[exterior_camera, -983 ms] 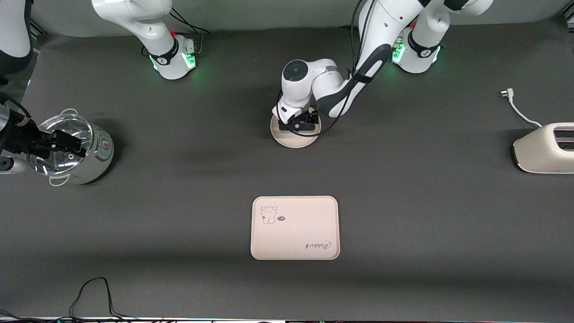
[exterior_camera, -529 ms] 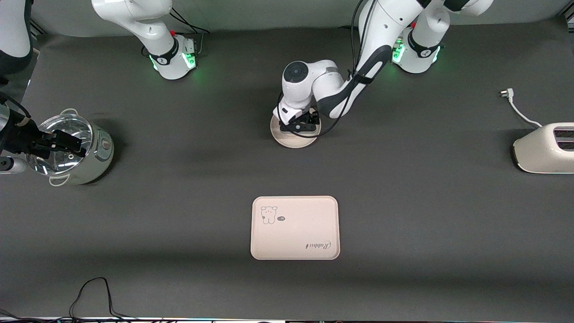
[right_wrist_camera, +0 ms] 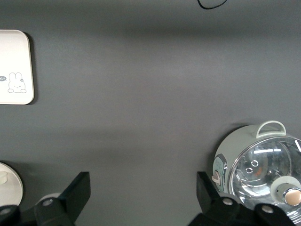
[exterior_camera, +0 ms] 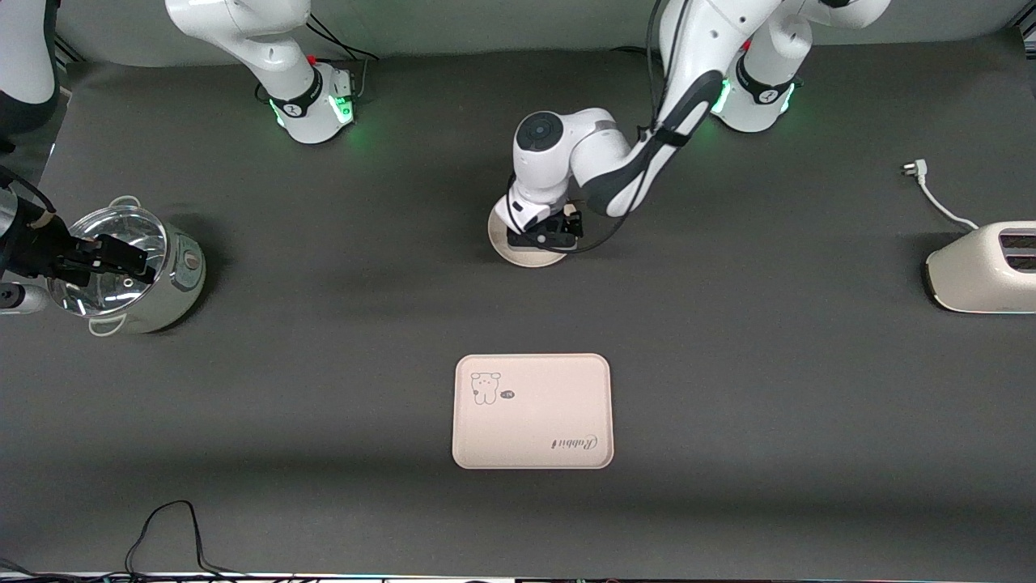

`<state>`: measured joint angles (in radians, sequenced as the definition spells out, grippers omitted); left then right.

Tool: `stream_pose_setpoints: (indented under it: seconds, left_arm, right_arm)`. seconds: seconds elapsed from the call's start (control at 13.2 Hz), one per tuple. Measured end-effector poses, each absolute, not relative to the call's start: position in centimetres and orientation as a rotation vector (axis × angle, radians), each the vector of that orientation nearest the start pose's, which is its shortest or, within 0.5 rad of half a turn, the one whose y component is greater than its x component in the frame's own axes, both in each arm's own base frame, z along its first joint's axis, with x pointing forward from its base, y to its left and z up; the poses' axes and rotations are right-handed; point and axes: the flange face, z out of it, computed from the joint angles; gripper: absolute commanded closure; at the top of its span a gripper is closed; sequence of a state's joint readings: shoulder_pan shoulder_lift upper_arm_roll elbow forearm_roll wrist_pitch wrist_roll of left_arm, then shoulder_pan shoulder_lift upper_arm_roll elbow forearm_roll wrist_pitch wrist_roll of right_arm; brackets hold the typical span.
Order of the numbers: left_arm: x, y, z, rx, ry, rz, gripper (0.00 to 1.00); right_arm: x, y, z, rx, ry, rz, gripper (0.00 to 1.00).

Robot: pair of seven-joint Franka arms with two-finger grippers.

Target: Place bun in plate and plate on tray

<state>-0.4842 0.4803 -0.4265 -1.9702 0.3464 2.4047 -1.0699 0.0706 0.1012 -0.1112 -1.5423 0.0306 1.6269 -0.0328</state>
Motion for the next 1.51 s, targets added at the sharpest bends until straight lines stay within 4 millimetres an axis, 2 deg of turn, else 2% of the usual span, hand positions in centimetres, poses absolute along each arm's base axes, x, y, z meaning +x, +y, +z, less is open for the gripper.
stream_pose_setpoints:
  seconds: [0.15, 0.3, 0.45, 0.53, 0.76, 0.91, 1.06, 1.21, 1.36, 1.51]
  left_arm:
    - [42.3, -45.0, 29.2, -3.150, 0.069, -0.034, 0.00]
    - [45.4, -40.9, 35.1, -3.152, 0.013, -0.028, 0.00]
    - [48.7, -34.8, 41.6, -3.122, -0.084, -0.066, 0.00]
    - [50.4, -30.9, 44.8, -3.106, -0.133, -0.088, 0.00]
    - [54.8, -19.9, 51.8, -3.075, -0.126, -0.084, 0.00]
    - [56.7, -13.8, 54.9, -3.070, -0.087, -0.091, 0.00]
    - [57.1, -9.1, 57.0, -3.068, -0.072, -0.103, 0.00]
    - [56.0, -5.7, 58.7, -3.066, -0.109, -0.062, 0.00]
    - [54.6, -3.2, 59.9, -3.099, -0.119, -0.004, 0.00]
    - [53.8, -1.6, 60.1, -3.130, -0.104, 0.061, 0.00]
  right_arm:
    - [58.9, -1.8, 58.5, -3.122, 0.016, 0.024, 0.00]
    - [58.9, -1.8, 58.5, -3.122, 0.016, 0.024, 0.00]
    - [58.9, -1.8, 58.5, -3.122, 0.016, 0.025, 0.00]
    - [58.9, -1.8, 58.5, -3.122, 0.015, 0.025, 0.00]
    - [58.9, -1.7, 58.5, -3.122, 0.012, 0.025, 0.00]
    - [58.8, -0.7, 58.7, -3.121, -0.016, 0.021, 0.00]
    - [58.6, 0.8, 59.0, -3.120, -0.054, 0.015, 0.00]
    - [57.9, 2.3, 59.3, -3.117, -0.093, 0.016, 0.00]
    - [56.8, 5.0, 59.3, -3.115, -0.080, 0.030, 0.00]
    - [54.9, 10.1, 59.3, -3.115, -0.047, 0.047, 0.00]
